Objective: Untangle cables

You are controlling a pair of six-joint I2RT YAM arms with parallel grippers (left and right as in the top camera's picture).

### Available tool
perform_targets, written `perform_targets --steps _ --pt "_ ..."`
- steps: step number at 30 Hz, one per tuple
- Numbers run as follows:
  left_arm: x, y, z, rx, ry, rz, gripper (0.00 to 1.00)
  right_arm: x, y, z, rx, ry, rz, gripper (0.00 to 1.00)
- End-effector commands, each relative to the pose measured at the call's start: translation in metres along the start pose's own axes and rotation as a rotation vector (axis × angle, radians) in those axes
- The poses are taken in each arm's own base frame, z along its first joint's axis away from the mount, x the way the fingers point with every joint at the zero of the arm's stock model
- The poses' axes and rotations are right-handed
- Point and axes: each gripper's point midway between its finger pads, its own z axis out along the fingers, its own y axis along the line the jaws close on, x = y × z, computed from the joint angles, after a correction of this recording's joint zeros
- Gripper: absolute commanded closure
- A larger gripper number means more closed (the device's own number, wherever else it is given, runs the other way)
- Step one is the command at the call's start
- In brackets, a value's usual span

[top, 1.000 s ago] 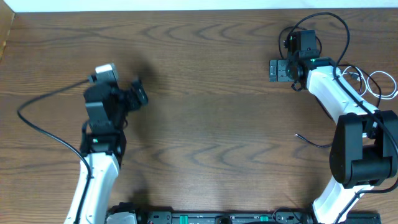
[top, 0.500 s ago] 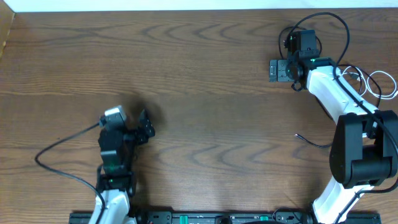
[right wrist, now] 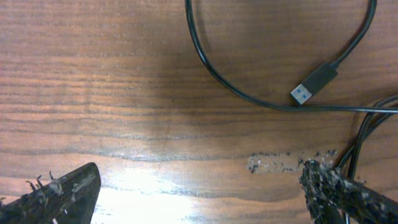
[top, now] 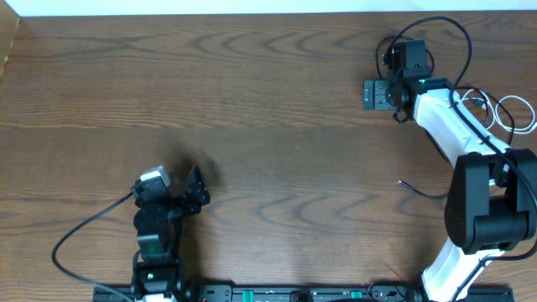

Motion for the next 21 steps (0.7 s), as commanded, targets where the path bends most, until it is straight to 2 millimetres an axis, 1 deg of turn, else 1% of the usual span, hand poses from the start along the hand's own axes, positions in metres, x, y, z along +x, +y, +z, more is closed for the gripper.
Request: perform_targets --steps 1,6,7,14,15,16,21 --pt "-0.008 -0.002 -0.010 0.007 -0.045 -0.007 0.02 -0.009 0.003 -0.009 -0.007 -0.028 -0.004 0.01" --pt "-0.004 0.002 -0.019 -0.010 -0.043 -0.007 0.02 -0.009 0.003 -0.009 -0.007 -0.028 -0.004 0.01" --pt "-0.005 0.004 -0.021 -0.018 -0.055 -0.007 0.02 -0.009 0.003 -0.009 -0.007 -0.028 -0.004 0.01" --pt "-0.042 -0.009 -0.037 0.040 -0.231 0.015 0.02 -0.009 0.003 -0.009 -0.007 -0.028 -0.004 0.01" --pt "-0.044 -0.010 -0.038 0.043 -0.241 0.015 0.02 -0.009 0.003 -0.009 -0.007 -0.028 -0.004 0.01" --pt "-0.041 -0.009 -0.037 0.040 -0.231 0.014 0.02 -0.009 0.003 -0.009 -0.007 -0.028 -0.004 0.01" --pt "-0.043 -0.009 -0.038 0.042 -0.237 0.014 0.02 -0.009 0.003 -0.009 -0.007 -0.028 -0.004 0.01"
